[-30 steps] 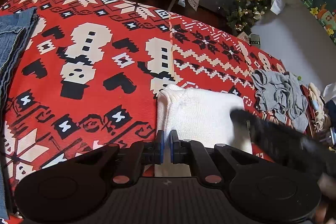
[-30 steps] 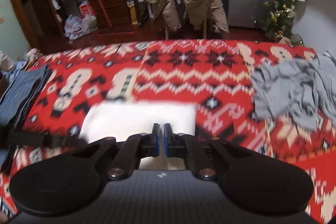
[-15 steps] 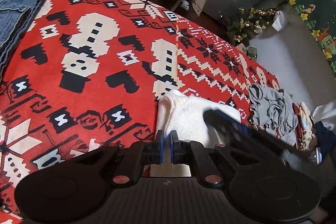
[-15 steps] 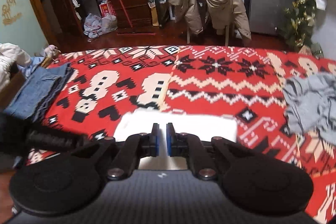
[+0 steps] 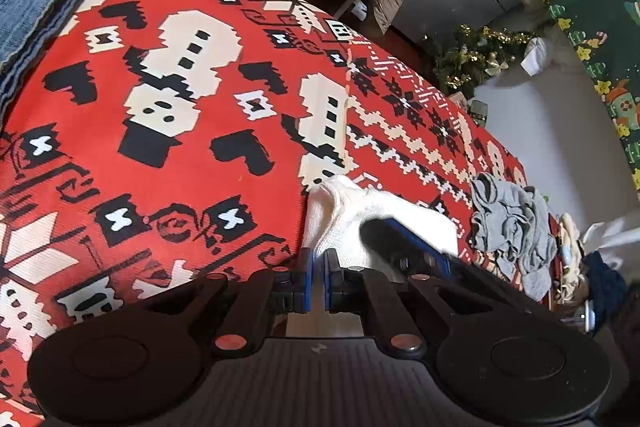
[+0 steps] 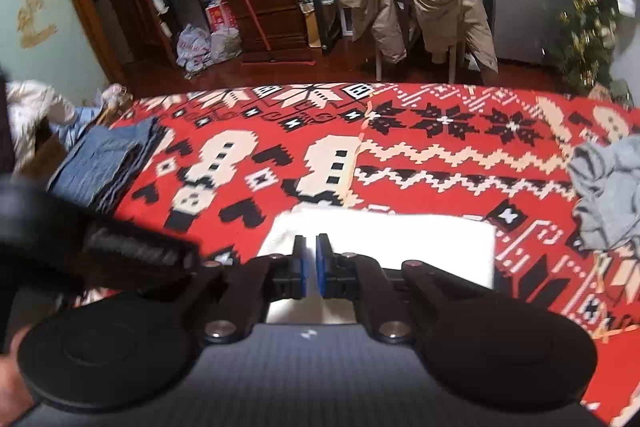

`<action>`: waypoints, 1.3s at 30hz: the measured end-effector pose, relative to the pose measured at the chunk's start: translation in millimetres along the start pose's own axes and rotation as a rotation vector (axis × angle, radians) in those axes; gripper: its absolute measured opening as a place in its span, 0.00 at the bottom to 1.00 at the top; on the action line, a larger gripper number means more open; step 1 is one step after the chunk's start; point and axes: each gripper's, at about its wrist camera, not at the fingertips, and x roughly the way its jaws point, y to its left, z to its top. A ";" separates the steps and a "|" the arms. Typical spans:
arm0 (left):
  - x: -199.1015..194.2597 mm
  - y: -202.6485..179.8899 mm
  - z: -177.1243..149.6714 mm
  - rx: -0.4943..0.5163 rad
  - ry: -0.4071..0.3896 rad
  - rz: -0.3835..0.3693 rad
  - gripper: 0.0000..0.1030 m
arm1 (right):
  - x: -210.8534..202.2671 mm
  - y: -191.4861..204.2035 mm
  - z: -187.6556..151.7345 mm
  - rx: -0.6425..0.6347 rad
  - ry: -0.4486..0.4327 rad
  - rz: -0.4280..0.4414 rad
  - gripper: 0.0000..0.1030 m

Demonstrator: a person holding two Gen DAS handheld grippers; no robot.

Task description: Fold clothes

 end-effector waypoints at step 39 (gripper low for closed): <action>-8.0 -73.4 -63.1 0.318 -0.014 0.083 0.06 | -93.4 -109.2 -82.5 0.326 0.073 0.139 0.25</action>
